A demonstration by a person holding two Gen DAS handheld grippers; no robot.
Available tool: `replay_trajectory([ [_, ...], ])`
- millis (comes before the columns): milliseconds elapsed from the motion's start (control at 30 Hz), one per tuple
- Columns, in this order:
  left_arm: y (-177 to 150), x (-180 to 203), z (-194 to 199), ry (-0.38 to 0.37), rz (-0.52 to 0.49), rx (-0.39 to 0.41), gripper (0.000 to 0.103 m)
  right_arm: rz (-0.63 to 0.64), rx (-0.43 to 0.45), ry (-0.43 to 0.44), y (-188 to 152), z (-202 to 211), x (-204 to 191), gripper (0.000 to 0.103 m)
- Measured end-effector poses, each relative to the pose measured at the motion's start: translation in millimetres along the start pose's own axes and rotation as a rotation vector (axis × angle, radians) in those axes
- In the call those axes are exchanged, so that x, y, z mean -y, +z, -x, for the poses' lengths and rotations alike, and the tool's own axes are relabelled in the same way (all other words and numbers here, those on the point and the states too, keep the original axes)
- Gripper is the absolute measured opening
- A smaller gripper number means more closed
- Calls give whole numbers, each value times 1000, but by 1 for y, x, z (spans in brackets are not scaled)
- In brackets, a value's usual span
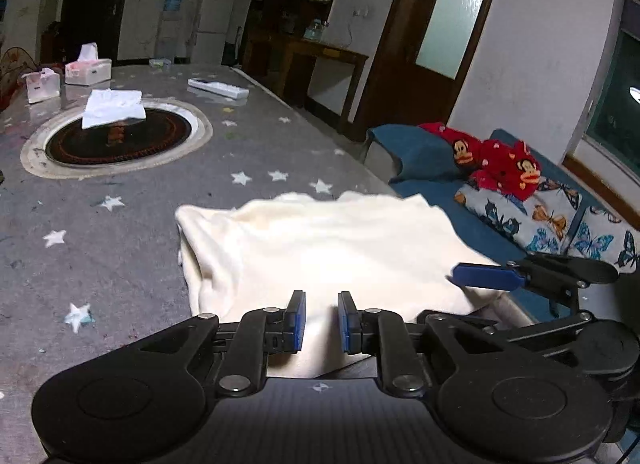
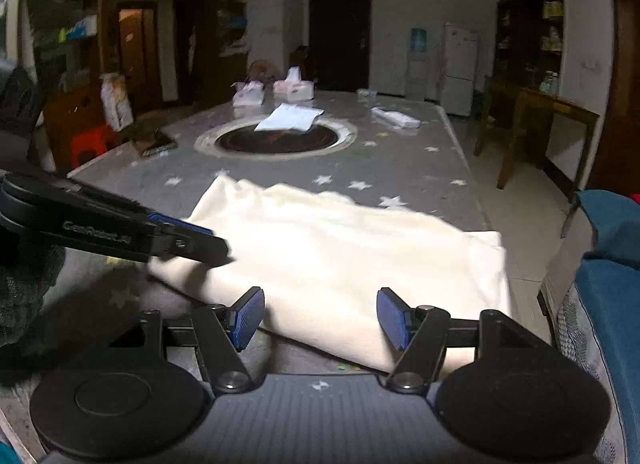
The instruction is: Fold clothes
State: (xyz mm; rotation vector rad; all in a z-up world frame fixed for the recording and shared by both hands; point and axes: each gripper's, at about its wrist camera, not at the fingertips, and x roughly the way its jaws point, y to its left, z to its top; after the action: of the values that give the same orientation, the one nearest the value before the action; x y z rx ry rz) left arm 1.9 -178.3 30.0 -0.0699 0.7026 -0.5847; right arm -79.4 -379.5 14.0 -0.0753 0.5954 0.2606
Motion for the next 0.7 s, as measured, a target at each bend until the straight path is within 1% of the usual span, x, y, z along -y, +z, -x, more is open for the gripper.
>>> replay_trajectory([
  [100, -1, -6, 0, 13, 21, -2, 19, -39, 3, -40, -2, 3, 12, 66],
  [200, -5, -11, -3, 15, 44, -22, 21, -79, -24, -69, -7, -2, 22, 67],
  [267, -4, -11, -1, 14, 53, -18, 20, -100, -37, -71, -12, 0, 28, 67],
  [300, -3, -11, 2, 11, 58, -10, 20, -101, -29, -77, -12, 4, 28, 68],
  [367, -1, -12, 7, 9, 68, 7, 20, -103, -13, -87, -11, 10, 31, 73],
  [467, -1, -16, 5, 25, 86, -2, 20, -125, 6, -102, -9, 13, 37, 74],
  [600, -5, -24, -1, 34, 119, -27, 20, -148, -17, -116, -12, 3, 44, 77],
  [667, -4, -25, 2, 30, 134, -25, 24, -151, -17, -119, -13, 2, 44, 80],
  [700, -2, -25, 4, 30, 138, -22, 30, -152, -14, -119, -12, 3, 43, 82],
])
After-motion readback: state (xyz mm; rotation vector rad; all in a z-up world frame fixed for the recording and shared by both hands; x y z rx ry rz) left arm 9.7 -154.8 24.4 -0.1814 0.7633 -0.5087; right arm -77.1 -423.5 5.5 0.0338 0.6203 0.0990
